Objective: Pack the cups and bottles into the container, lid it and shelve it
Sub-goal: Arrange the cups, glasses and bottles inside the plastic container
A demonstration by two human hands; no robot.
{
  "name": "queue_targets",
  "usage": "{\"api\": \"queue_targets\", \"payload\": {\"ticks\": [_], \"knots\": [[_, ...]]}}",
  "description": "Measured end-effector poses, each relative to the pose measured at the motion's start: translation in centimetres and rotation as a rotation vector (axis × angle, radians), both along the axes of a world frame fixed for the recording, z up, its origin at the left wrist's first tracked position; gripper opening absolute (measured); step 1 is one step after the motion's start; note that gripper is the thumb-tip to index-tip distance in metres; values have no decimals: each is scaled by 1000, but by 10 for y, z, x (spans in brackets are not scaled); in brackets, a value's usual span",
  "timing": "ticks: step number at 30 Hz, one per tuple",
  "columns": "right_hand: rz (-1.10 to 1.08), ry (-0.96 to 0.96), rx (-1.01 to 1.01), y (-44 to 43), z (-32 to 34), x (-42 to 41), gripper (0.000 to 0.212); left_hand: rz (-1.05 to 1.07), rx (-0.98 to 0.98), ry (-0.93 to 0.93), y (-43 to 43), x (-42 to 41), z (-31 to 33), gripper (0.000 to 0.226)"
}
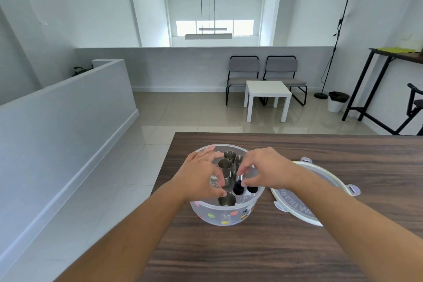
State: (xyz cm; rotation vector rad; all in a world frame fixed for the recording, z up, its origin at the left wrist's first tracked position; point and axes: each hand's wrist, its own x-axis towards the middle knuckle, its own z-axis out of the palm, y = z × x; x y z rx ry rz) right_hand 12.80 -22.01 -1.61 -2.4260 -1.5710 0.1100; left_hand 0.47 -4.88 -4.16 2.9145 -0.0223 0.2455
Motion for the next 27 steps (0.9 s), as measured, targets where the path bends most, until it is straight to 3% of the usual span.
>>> {"api": "queue_targets", "payload": {"ticks": [10, 19, 24, 27], "knots": [[-41, -60, -40, 3, -12, -13, 17, 90, 88, 1, -16, 2, -9, 12], [-1, -7, -15, -6, -14, -16, 14, 71, 69, -49, -16, 20, -7, 11], [-28, 73, 5, -10, -6, -7, 25, 74, 68, -69, -15, 36, -8, 9], [-70, 79, 35, -13, -1, 2, 17, 107, 65, -61, -15, 44, -10, 7]]}}
